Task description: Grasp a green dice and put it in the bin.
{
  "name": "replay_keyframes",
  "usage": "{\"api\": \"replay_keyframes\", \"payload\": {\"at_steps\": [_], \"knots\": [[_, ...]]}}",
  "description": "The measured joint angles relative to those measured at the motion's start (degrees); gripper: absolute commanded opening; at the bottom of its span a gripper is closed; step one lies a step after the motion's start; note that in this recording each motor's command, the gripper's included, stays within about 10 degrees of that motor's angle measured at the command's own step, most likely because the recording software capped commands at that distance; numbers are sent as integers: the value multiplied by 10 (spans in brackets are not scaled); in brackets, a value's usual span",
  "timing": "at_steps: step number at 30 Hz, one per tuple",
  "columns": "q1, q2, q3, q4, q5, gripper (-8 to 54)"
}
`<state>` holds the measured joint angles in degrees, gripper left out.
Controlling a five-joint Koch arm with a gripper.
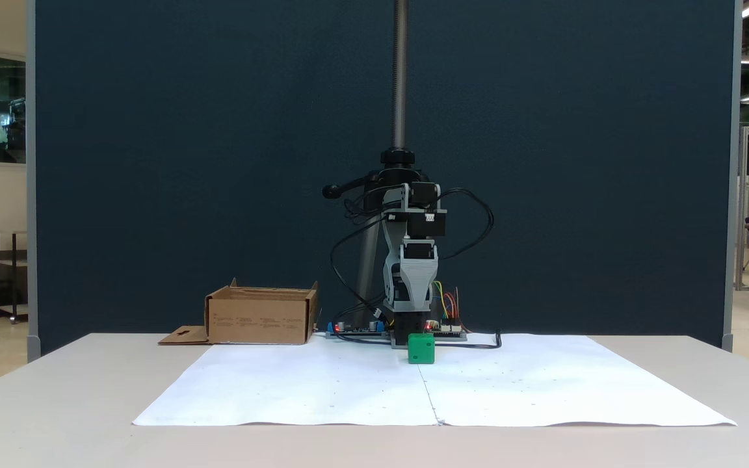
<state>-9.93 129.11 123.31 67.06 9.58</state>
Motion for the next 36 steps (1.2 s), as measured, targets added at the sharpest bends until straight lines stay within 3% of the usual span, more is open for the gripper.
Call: {"api": "replay_keyframes", "payload": {"at_steps": [36], "knots": [[-6, -19, 98, -179, 0, 473]]}}
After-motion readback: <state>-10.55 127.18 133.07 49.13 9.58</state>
